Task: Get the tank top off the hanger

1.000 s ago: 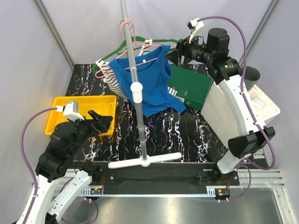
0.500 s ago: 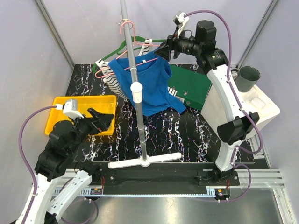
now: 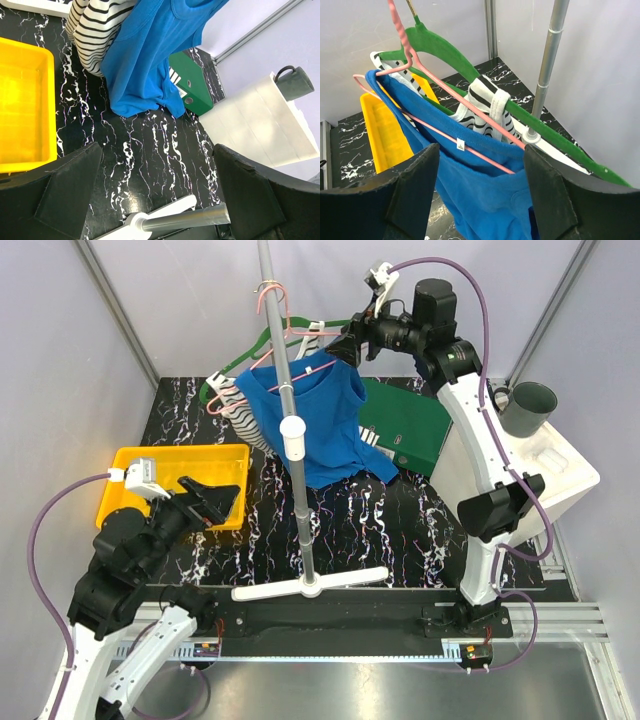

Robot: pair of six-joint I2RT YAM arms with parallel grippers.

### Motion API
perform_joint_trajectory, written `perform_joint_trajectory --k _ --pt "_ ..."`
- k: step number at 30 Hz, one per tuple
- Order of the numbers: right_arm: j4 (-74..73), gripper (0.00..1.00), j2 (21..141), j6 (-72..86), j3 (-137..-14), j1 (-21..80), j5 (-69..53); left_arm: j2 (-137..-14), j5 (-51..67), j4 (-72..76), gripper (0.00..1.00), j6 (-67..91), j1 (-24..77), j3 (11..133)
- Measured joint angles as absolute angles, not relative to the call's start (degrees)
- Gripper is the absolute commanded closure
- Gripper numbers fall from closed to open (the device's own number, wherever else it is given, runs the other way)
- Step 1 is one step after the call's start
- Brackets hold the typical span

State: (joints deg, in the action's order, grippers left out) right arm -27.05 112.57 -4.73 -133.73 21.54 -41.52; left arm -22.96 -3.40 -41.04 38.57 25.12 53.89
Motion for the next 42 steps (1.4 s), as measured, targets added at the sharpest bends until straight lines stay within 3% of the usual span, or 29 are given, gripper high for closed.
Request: perform_joint_trajectory --k 13,18,20,24,30,31,32,35,37,38,41,42 --pt "-32.34 0.21 115.13 -9.52 -139.5 21.87 -38.54 -22.94 -3.4 -40.47 0.01 38.04 25.12 54.54" --pt "-33.08 0.27 118.21 -11.77 -140.46 21.91 -39.13 -23.0 -3.11 -40.38 0.01 37.78 25.12 55.59" --pt "-33.1 0.35 119.72 -12.25 -141.18 22.04 -39.99 -23.0 -2.94 -40.21 0.01 37.76 25.12 56.03" --pt "-33.36 0.72 120.7 -13.87 -141.29 23.38 -40.21 -22.98 -2.79 -40.18 0.01 37.76 25.12 56.23" --pt "-33.91 0.71 118.91 -17.5 -136.55 27.57 -39.97 -22.98 -2.7 -40.16 0.01 37.8 25.12 56.23" --pt "-33.98 0.6 118.76 -17.87 -135.85 28.14 -39.99 -22.98 -2.68 -40.16 0.01 37.8 25.12 56.23" --pt "-34.0 0.56 118.56 -18.22 -135.06 28.58 -40.01 -22.98 -2.61 -40.16 0.01 37.78 25.12 56.23" --pt "-34.24 0.53 118.24 -18.92 -133.47 29.08 -39.97 -22.98 -2.5 -40.16 0.01 37.78 25.12 56.23" --pt "-34.35 0.6 118.24 -19.22 -133.25 29.08 -39.86 -22.98 -2.42 -40.16 0.01 37.8 25.12 56.23" --pt "-34.35 0.72 118.24 -19.25 -133.25 29.02 -39.81 -22.98 -2.35 -40.16 0.01 37.8 25.12 56.23" --pt "-34.26 0.86 118.24 -19.44 -133.27 28.86 -39.77 -22.98 -2.31 -40.16 0.01 37.8 25.12 56.23" --pt "-34.33 0.96 118.24 -19.27 -133.25 28.86 -39.77 -22.96 -2.31 -40.16 0.01 37.82 25.12 56.23"
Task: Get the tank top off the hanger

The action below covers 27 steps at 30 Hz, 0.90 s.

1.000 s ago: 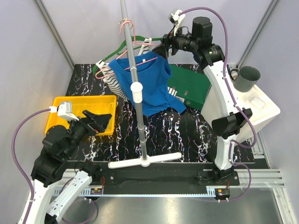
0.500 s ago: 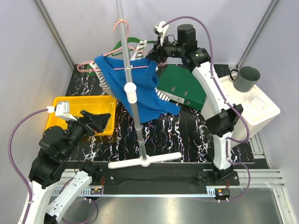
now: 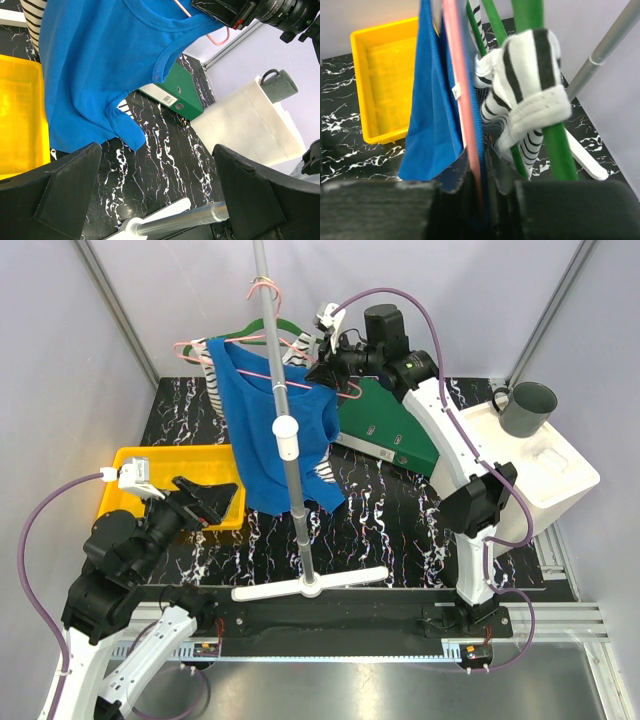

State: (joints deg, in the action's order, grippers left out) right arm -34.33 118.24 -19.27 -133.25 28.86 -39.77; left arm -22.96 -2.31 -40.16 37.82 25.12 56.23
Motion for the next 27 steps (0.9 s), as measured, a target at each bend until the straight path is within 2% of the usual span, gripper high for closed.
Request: perform_joint_trajectory --k 2,19,23,27 --pt "-34.35 1.0 118.15 -19.51 -133.25 28.86 -39.99 -22.87 -2.31 -40.16 0.01 37.8 25.12 56.23" --pt "-35.24 1.0 107.79 -12.93 -127.24 28.86 -42.39 -22.24 -0.82 -40.12 0.01 38.22 25.12 56.66" --pt "-34.3 1.0 101.08 -9.67 -119.87 28.86 -41.17 -22.5 0.49 -40.18 0.02 37.82 25.12 57.14" --pt "-31.81 1.0 91.68 -5.65 -107.0 28.86 -37.82 -23.77 1.5 -40.16 0.03 36.6 25.12 58.92"
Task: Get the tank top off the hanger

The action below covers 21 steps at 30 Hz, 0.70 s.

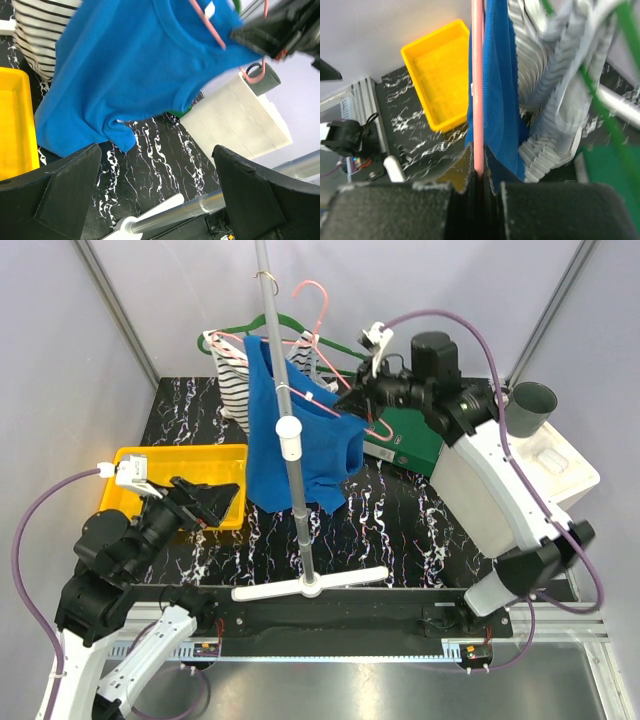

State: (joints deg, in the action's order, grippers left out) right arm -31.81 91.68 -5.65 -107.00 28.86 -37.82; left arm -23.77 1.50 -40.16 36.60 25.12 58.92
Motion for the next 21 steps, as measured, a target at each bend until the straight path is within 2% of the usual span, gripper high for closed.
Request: perform_joint_trajectory --k 11,16,21 --pt "-26.5 1.0 71.88 9.87 -74.5 28.86 -30.94 -30.65 5.8 -38.24 0.04 32.42 25.12 60.75" --pt "-25.12 1.0 67.94 14.85 -65.43 28.86 -31.64 -39.68 6.9 -35.48 0.24 31.42 25.12 60.75" --pt "-23.68 1.0 67.72 17.17 -64.88 28.86 -33.8 -49.43 8.25 -32.12 0.27 31.31 25.12 60.99"
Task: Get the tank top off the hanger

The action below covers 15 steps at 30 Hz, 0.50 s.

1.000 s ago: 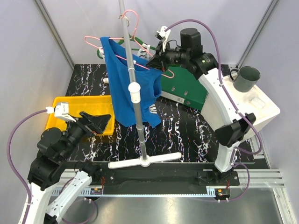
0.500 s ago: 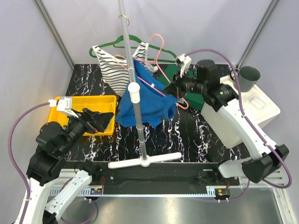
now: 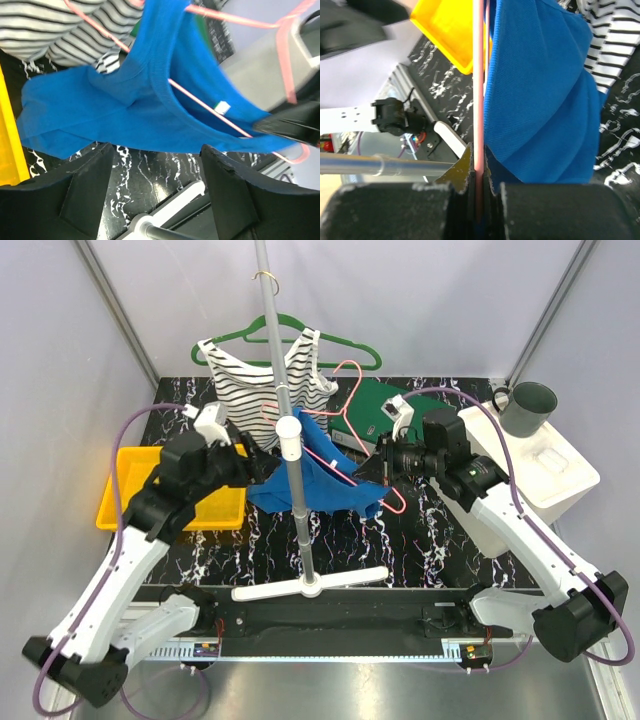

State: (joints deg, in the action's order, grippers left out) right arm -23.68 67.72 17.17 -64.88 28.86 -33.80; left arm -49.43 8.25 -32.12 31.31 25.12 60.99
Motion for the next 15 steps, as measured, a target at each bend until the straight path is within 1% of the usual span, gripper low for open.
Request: perform_joint_trajectory --k 2,5,11,15 --pt "-22.87 1.0 67.68 17.67 -64.88 28.88 -35.05 -52.29 8.23 -31.38 0.3 31.24 25.15 61.08" --pt "-21.78 1.0 67.68 18.06 -64.86 29.08 -37.17 -54.65 8.05 -30.68 0.3 30.92 25.28 61.58" --pt "-21.06 1.0 67.68 18.2 -64.23 31.29 -39.81 -55.64 6.76 -27.22 0.31 29.85 26.46 63.4" --pt "-20.84 1.0 67.68 18.2 -63.94 33.32 -40.4 -57.69 5.98 -25.08 0.39 29.41 27.44 64.23"
